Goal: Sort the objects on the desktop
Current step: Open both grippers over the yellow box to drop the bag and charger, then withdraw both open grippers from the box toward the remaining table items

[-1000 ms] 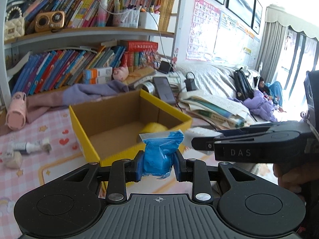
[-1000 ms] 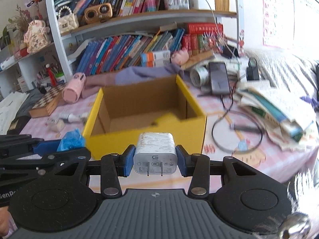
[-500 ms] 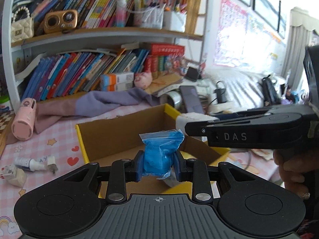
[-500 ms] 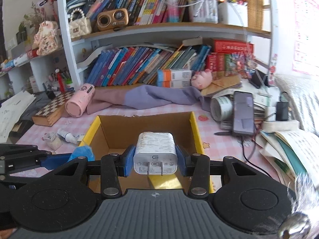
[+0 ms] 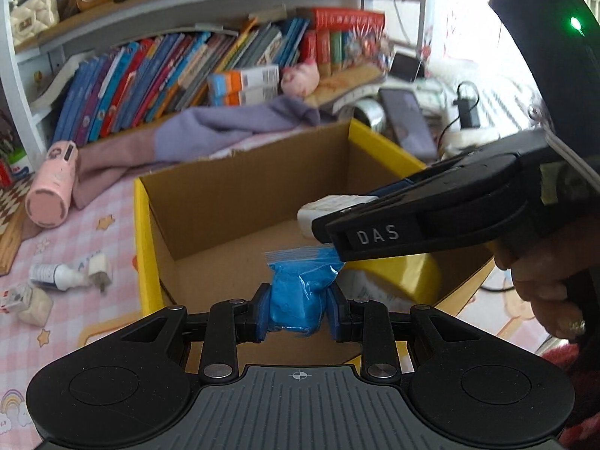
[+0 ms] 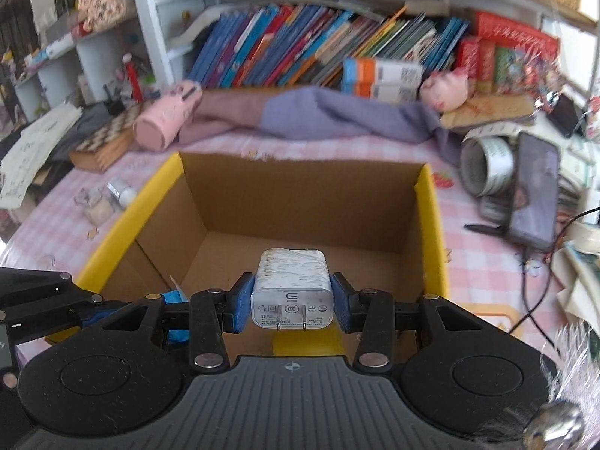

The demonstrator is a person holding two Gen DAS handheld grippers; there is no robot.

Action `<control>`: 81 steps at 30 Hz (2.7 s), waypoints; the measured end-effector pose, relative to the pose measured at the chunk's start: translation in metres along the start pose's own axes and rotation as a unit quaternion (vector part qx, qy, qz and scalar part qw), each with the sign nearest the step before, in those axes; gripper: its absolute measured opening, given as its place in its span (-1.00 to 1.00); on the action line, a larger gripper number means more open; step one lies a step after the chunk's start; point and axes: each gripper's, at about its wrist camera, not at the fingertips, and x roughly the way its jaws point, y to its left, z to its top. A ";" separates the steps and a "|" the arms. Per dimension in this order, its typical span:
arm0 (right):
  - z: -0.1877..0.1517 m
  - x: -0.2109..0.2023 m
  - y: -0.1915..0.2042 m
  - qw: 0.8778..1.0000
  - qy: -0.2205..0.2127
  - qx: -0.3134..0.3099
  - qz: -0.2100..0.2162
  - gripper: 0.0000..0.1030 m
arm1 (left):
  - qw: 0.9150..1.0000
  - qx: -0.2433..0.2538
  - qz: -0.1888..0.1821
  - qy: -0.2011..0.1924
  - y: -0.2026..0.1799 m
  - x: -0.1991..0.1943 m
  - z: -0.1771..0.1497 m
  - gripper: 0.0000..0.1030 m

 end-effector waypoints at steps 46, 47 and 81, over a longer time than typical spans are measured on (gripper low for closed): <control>-0.024 -0.058 0.020 0.995 -0.080 0.054 -0.035 0.28 | 0.993 0.029 0.052 -0.098 -0.002 -0.069 -0.020 0.96; -0.026 -0.061 0.023 0.994 -0.083 0.057 -0.040 0.28 | 0.993 0.030 0.050 -0.101 0.000 -0.072 -0.023 0.96; -0.134 -0.120 0.205 0.985 -0.090 0.075 -0.126 0.50 | 0.995 -0.005 0.016 -0.103 0.093 -0.193 -0.149 1.00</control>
